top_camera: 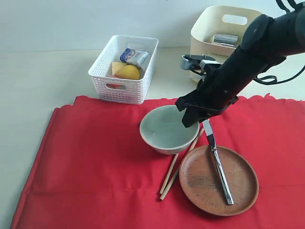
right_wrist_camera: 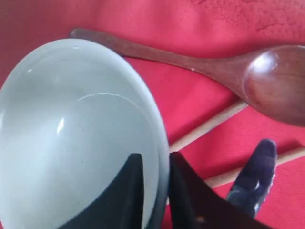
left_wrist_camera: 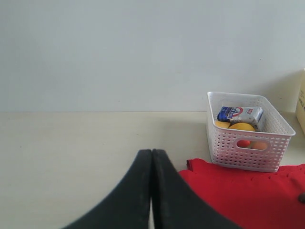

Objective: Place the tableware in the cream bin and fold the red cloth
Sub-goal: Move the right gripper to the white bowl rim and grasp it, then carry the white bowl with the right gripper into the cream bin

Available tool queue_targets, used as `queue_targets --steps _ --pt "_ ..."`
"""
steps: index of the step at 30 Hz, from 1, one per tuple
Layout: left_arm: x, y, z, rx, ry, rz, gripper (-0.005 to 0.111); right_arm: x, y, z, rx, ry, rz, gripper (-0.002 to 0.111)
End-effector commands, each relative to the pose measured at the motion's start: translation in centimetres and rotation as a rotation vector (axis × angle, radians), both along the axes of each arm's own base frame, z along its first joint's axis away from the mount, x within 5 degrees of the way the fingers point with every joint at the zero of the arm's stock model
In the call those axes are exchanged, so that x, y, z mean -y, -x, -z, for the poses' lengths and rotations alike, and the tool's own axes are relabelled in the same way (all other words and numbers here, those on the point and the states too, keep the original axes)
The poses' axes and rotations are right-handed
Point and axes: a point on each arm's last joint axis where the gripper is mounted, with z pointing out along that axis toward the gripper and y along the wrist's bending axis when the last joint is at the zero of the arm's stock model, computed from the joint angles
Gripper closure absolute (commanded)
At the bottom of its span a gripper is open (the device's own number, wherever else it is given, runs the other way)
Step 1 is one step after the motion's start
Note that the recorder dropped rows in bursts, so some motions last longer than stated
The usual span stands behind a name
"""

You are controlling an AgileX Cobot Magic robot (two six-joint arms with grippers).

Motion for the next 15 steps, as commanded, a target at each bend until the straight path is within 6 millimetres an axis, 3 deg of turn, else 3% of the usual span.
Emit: queue_targets --steps 1,7,15 --pt "0.0 0.0 0.0 0.006 0.007 0.008 0.106 -0.1 0.0 -0.1 0.001 -0.003 0.002 0.106" --pt "0.0 0.0 0.0 0.006 0.004 0.008 0.106 -0.3 0.1 -1.7 0.028 -0.04 0.022 0.108" --pt "0.0 0.0 0.0 0.006 0.007 0.008 0.106 0.0 0.8 -7.7 0.219 -0.068 0.043 0.108"
